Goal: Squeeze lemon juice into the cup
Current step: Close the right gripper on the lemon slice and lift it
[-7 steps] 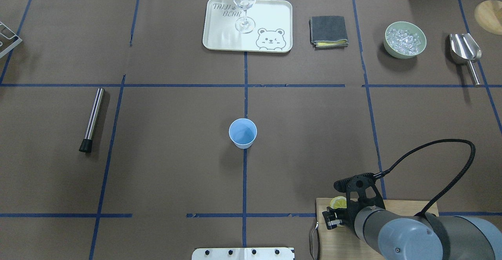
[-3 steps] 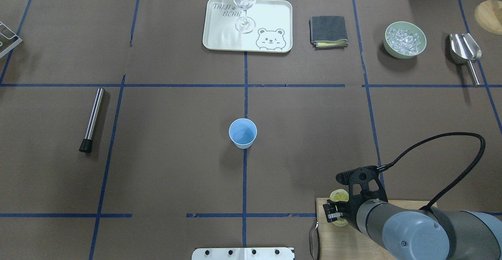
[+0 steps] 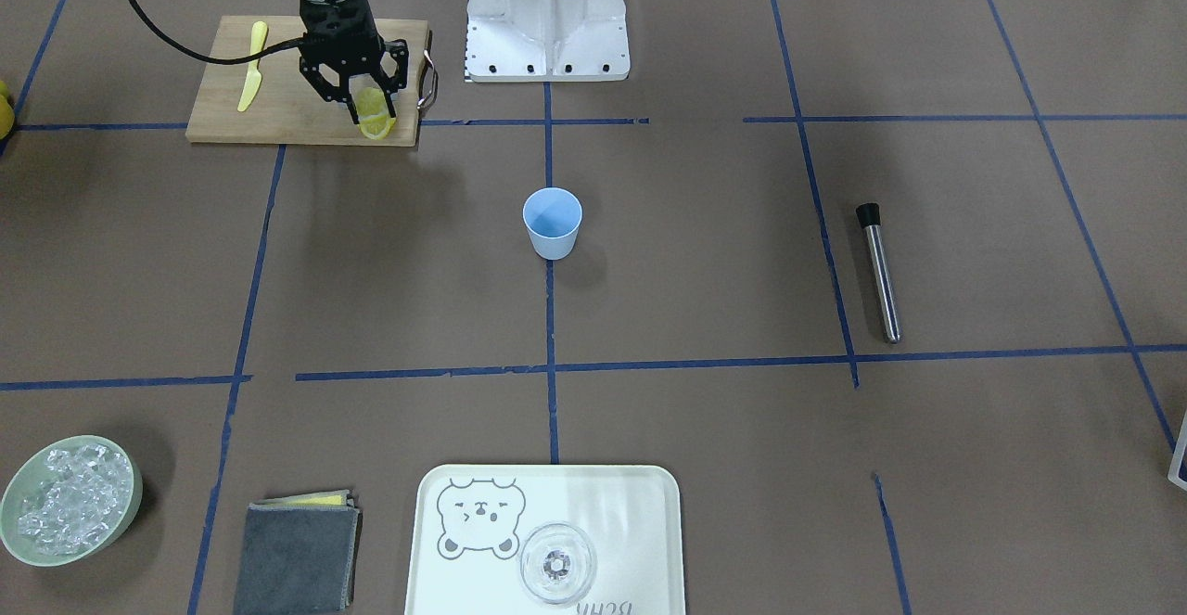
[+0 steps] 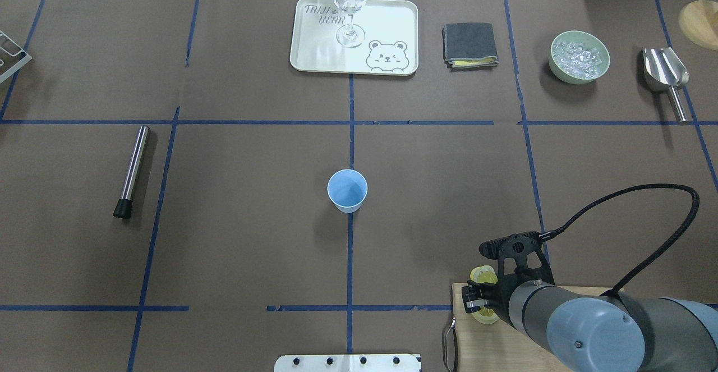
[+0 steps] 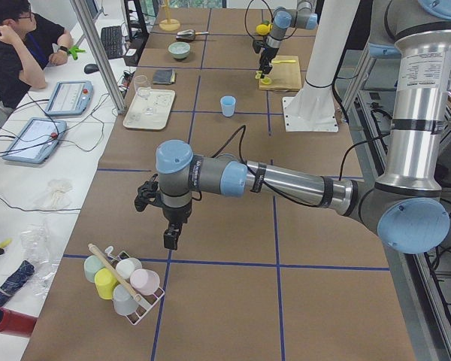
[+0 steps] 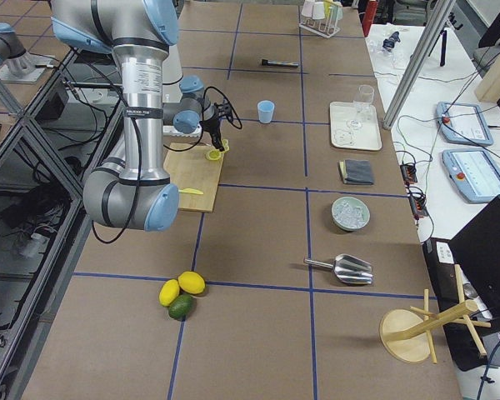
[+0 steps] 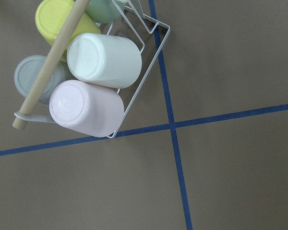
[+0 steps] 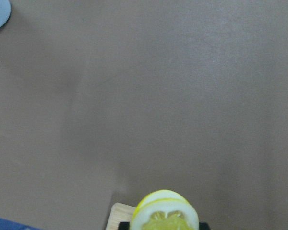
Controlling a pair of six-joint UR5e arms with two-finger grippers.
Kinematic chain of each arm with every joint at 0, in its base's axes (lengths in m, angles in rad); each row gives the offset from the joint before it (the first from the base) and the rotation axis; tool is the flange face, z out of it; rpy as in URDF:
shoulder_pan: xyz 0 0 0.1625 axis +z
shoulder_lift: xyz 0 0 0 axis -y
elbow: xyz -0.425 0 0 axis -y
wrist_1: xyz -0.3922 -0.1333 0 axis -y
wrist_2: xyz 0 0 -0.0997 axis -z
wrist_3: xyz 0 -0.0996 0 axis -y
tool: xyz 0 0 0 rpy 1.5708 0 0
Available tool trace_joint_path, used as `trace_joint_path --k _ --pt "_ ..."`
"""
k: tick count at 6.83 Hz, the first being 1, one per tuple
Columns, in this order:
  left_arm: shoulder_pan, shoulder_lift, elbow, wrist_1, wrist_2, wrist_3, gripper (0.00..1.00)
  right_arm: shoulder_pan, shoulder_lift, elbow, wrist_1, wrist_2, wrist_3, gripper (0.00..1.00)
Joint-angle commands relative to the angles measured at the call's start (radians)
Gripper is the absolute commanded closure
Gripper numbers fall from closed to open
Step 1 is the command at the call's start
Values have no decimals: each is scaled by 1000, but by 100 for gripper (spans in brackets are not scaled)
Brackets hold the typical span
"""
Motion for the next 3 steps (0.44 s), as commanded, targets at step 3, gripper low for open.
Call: trace_joint_path --k 3 --pt "0 0 3 -1 -1 0 0 0 10 27 -43 2 -1 47"
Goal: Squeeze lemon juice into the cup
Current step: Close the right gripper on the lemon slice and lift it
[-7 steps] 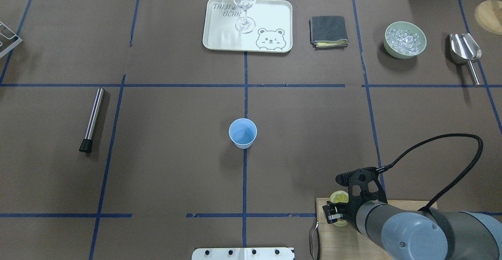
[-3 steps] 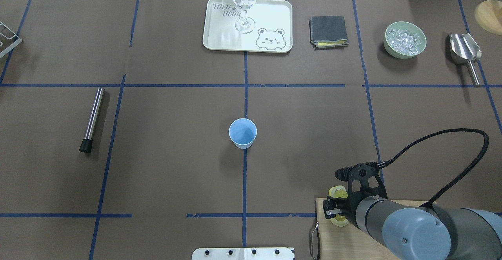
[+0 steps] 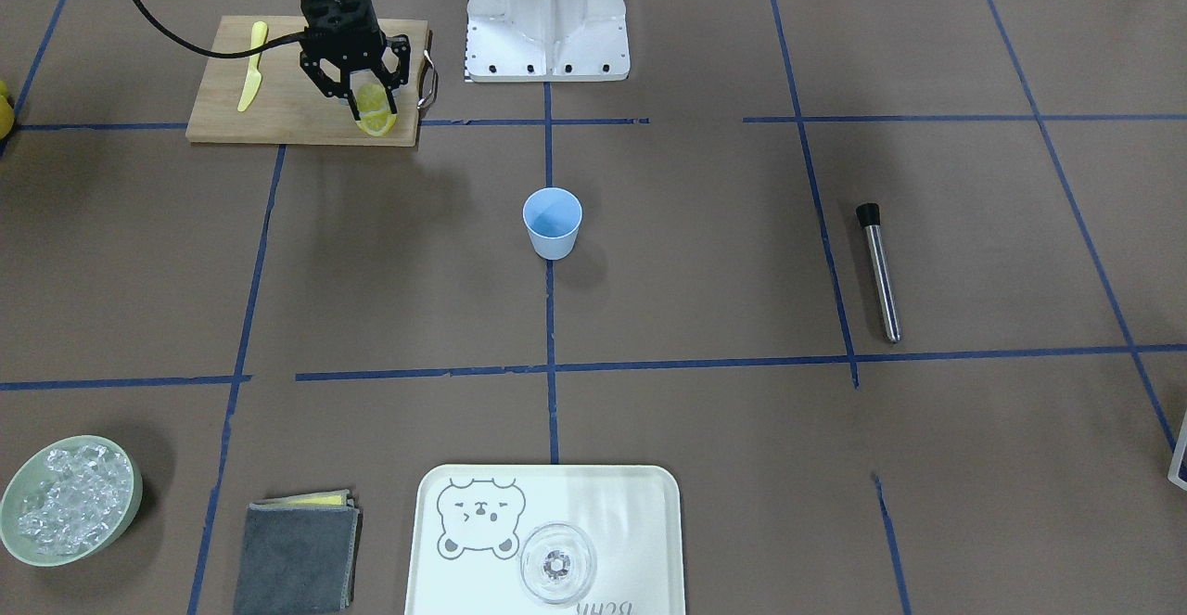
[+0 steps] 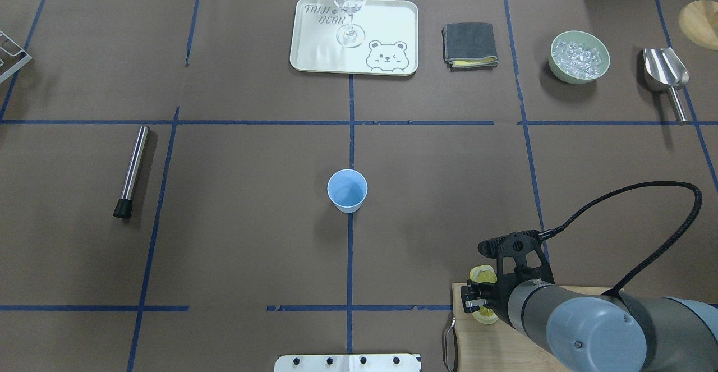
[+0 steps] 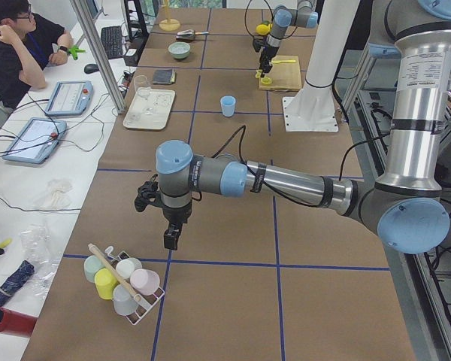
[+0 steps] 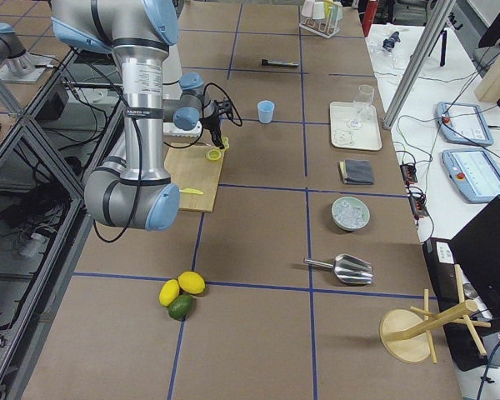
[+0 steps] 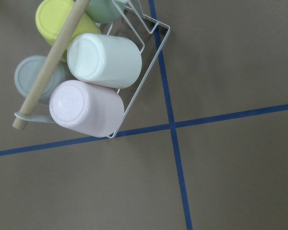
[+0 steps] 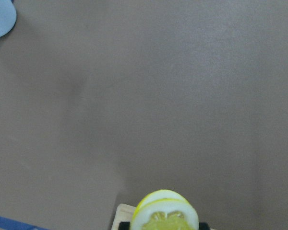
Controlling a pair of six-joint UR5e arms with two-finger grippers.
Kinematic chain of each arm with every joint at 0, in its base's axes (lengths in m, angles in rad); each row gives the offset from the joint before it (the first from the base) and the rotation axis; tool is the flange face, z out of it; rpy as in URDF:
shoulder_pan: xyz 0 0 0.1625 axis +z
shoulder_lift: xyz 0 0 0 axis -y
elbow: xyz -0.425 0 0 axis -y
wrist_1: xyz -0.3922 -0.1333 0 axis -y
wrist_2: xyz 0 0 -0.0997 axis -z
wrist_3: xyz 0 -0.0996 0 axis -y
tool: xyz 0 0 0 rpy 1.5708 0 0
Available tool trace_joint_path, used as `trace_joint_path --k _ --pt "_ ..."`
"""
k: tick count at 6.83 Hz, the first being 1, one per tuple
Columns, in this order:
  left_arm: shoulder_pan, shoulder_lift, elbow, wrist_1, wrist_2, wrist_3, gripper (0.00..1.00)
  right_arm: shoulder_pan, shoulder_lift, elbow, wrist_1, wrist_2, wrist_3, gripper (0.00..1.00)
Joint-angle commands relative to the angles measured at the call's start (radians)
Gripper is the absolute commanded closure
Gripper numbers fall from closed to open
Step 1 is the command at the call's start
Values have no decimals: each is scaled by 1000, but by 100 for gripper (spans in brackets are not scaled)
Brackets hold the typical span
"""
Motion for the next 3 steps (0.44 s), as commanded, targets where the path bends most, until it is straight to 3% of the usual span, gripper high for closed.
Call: trace_joint_path --k 1,3 --pt "0 0 0 1 0 0 0 0 3 10 -13 10 0 47" --pt "0 0 0 -1 0 0 0 9 29 7 -25 27 0 47"
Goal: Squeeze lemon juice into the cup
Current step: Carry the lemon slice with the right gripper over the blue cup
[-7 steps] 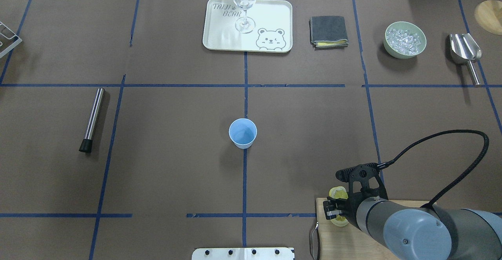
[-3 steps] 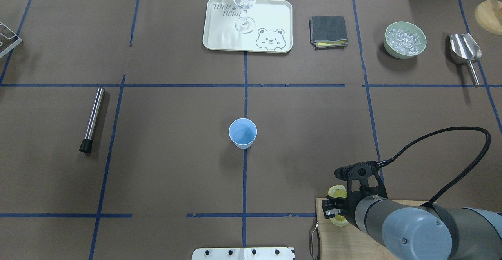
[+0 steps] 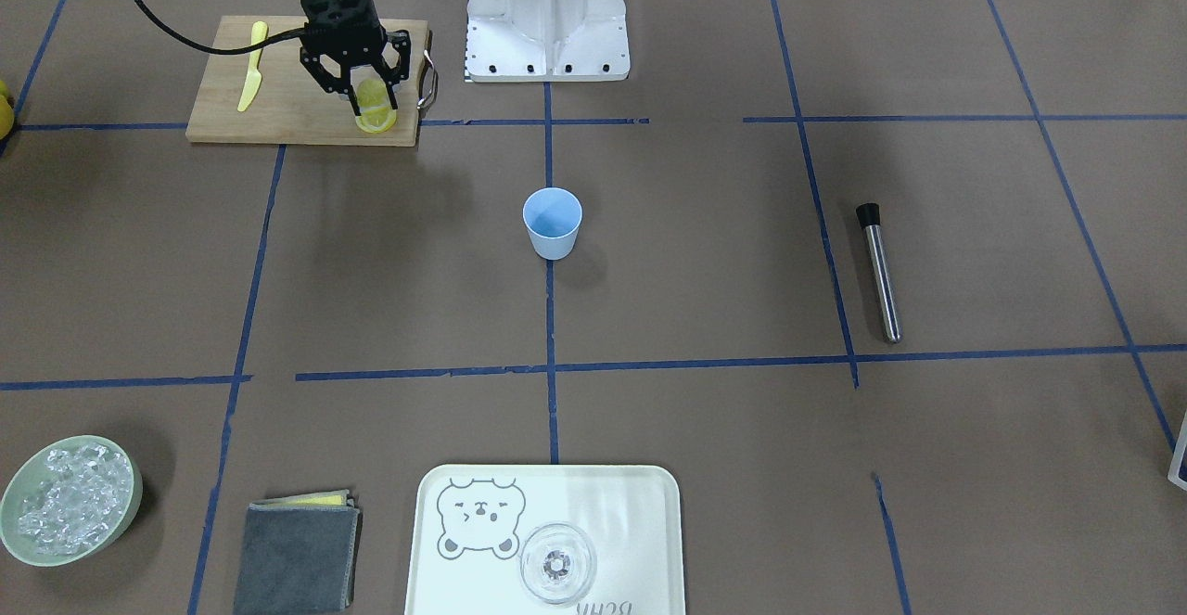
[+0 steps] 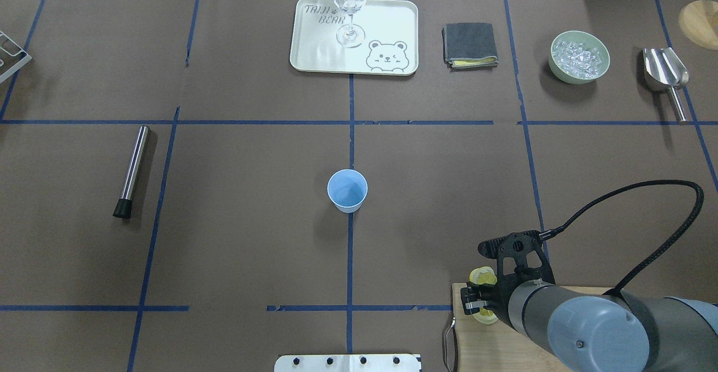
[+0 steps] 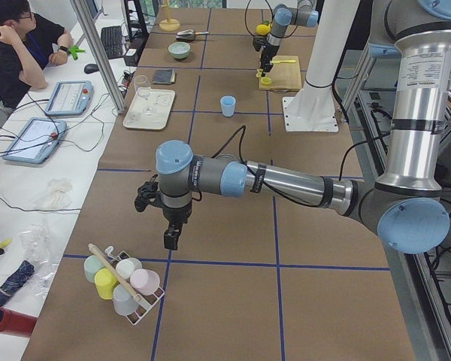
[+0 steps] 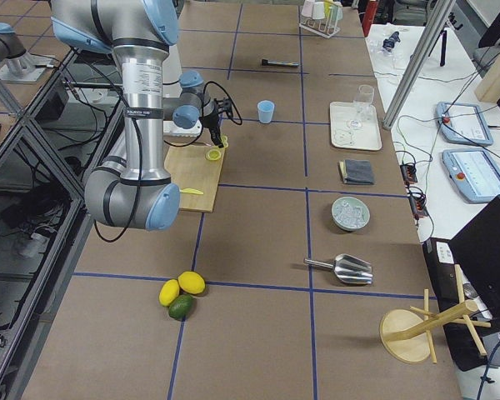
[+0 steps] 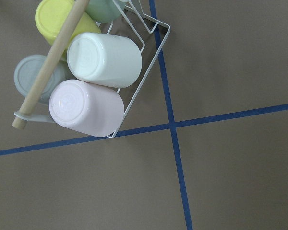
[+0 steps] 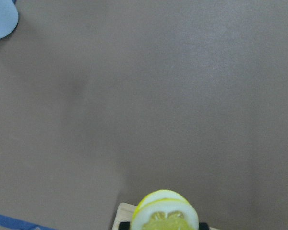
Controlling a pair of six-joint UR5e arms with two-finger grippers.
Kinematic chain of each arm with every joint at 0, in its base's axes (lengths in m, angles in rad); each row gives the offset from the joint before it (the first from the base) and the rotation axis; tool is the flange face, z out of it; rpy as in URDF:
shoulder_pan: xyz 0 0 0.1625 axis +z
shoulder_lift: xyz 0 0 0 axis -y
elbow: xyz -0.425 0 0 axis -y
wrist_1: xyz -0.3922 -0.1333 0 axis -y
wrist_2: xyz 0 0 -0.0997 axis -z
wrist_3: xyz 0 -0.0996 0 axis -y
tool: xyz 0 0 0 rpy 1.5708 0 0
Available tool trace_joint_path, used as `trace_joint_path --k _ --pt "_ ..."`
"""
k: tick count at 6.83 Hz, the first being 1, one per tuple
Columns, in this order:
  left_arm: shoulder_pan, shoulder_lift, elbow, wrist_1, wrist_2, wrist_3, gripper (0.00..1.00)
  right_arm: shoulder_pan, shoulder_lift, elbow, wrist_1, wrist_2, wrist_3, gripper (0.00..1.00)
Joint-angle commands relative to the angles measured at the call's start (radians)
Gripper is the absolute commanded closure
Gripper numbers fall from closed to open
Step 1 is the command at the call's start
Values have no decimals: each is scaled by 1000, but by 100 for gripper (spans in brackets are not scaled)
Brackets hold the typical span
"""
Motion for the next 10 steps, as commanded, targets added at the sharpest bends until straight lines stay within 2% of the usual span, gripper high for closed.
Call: trace_joint_path --k 1,3,6,10 --pt "0 0 0 1 0 0 0 15 101 -3 -114 16 0 47" --pt "0 0 1 0 0 0 0 32 264 -8 -271 23 0 47" --pt "0 0 0 1 0 0 0 137 469 -38 -455 125 -2 47" --pt "0 0 -3 1 0 0 0 249 695 -286 -450 206 -14 48"
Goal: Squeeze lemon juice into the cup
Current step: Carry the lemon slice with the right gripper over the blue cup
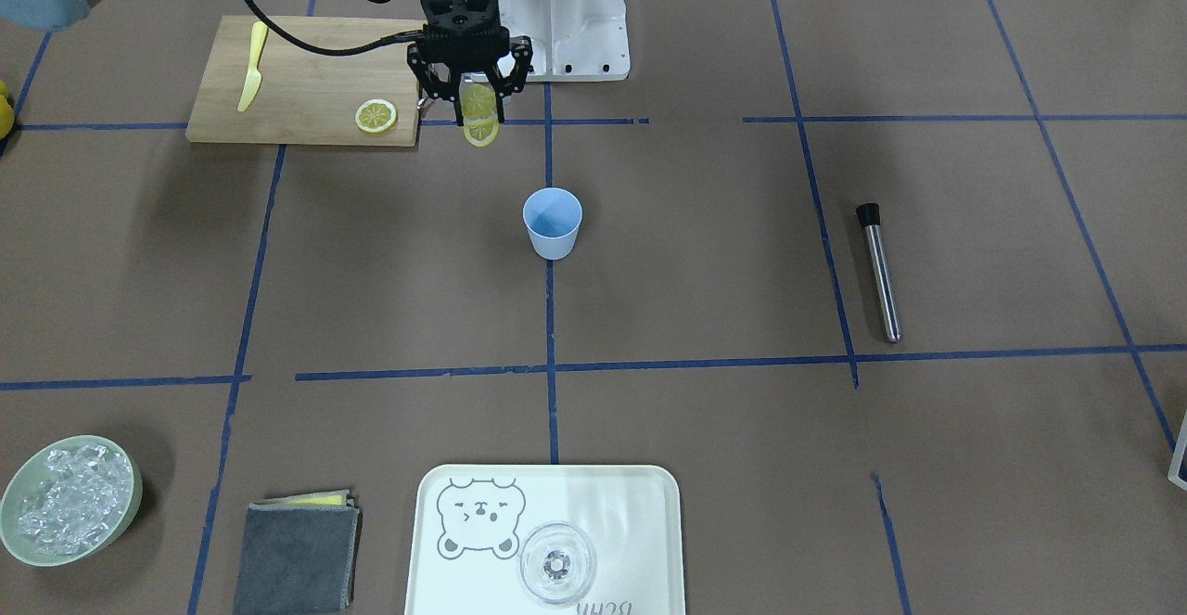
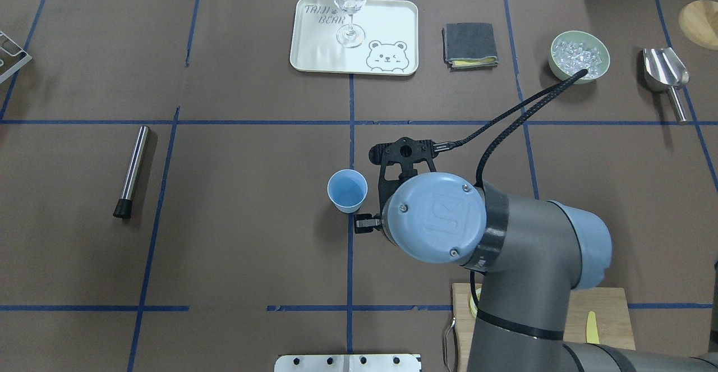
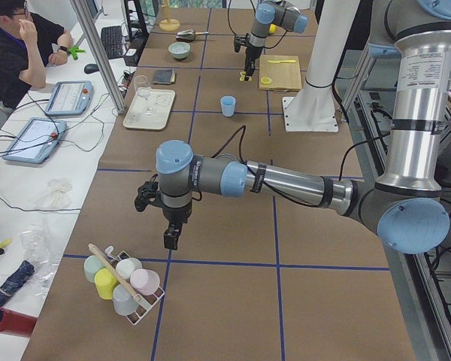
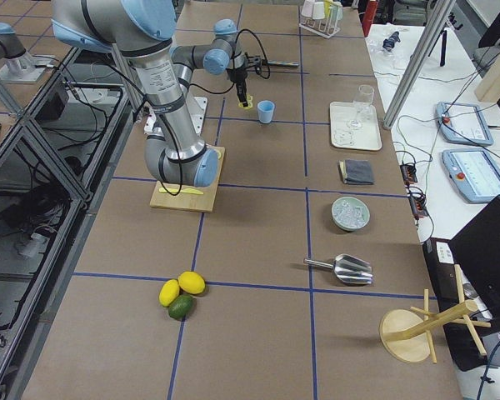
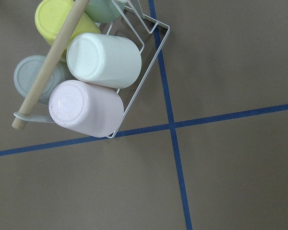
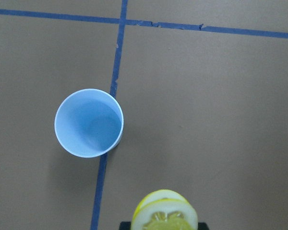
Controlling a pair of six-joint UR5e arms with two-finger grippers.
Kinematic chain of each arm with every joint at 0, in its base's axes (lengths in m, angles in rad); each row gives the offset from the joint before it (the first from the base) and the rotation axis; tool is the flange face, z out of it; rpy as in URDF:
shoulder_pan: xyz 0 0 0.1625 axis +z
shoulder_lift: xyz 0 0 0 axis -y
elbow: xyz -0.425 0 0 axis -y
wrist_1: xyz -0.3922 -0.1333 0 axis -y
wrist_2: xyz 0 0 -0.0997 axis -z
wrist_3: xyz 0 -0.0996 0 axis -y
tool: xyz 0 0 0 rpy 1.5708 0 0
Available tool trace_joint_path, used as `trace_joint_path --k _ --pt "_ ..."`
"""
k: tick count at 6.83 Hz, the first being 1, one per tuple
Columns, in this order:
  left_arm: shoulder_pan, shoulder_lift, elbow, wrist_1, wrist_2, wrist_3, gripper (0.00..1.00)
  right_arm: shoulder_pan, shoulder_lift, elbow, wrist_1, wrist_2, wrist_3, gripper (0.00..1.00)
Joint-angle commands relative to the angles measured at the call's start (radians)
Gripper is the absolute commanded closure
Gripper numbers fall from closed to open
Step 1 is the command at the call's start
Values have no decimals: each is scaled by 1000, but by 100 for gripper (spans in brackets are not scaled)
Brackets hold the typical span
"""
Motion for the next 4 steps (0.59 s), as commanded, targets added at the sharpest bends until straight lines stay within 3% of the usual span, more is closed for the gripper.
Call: trace_joint_path --k 1,4 --pt "0 0 0 0 0 0 0 48 130 -150 5 27 -5 49" --pt "0 0 -1 0 0 0 0 77 253 -333 28 41 -6 49"
